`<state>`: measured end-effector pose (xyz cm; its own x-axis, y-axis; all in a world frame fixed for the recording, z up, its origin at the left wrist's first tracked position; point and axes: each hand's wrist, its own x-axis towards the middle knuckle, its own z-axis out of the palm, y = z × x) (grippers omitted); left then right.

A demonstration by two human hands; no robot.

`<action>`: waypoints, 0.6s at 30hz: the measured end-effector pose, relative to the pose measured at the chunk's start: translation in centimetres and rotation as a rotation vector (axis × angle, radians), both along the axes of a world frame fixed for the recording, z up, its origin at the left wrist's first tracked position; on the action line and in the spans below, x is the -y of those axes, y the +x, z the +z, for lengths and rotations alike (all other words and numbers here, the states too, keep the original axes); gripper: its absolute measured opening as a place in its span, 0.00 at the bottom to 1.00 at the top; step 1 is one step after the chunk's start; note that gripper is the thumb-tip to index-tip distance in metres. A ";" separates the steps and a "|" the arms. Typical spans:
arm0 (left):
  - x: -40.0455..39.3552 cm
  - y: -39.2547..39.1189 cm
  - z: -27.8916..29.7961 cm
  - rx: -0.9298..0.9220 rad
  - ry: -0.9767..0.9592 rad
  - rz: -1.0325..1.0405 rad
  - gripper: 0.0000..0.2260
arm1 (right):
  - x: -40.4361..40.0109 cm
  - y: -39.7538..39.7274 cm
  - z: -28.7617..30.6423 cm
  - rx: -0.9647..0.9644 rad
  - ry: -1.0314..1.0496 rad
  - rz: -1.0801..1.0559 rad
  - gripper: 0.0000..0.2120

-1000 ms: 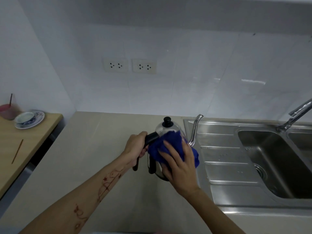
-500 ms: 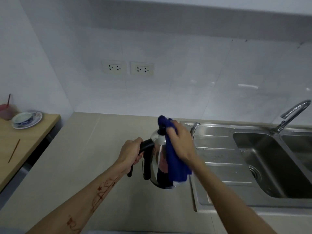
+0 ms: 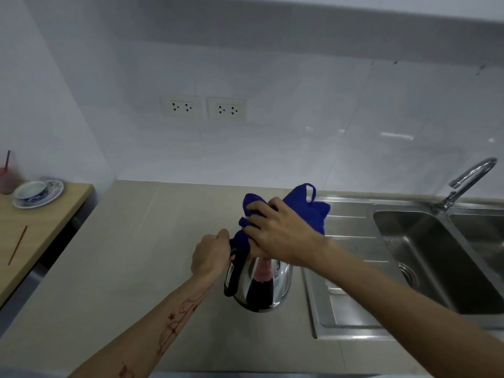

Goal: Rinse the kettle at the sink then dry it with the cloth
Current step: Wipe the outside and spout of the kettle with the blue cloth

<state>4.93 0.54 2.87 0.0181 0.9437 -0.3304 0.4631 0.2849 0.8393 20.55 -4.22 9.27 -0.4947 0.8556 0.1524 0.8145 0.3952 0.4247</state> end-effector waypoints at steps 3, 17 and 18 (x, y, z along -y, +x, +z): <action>-0.6 -0.2 0.6 0.048 -0.004 -0.001 0.17 | 0.8 -1.6 -2.7 -0.207 0.187 -0.130 0.15; -4.2 -0.3 5.9 0.301 -0.142 -0.138 0.16 | 3.0 0.1 -5.9 -0.652 0.497 -0.104 0.24; -4.3 -0.2 6.1 0.294 -0.148 -0.155 0.16 | 2.9 1.1 -5.4 -0.596 0.481 -0.067 0.24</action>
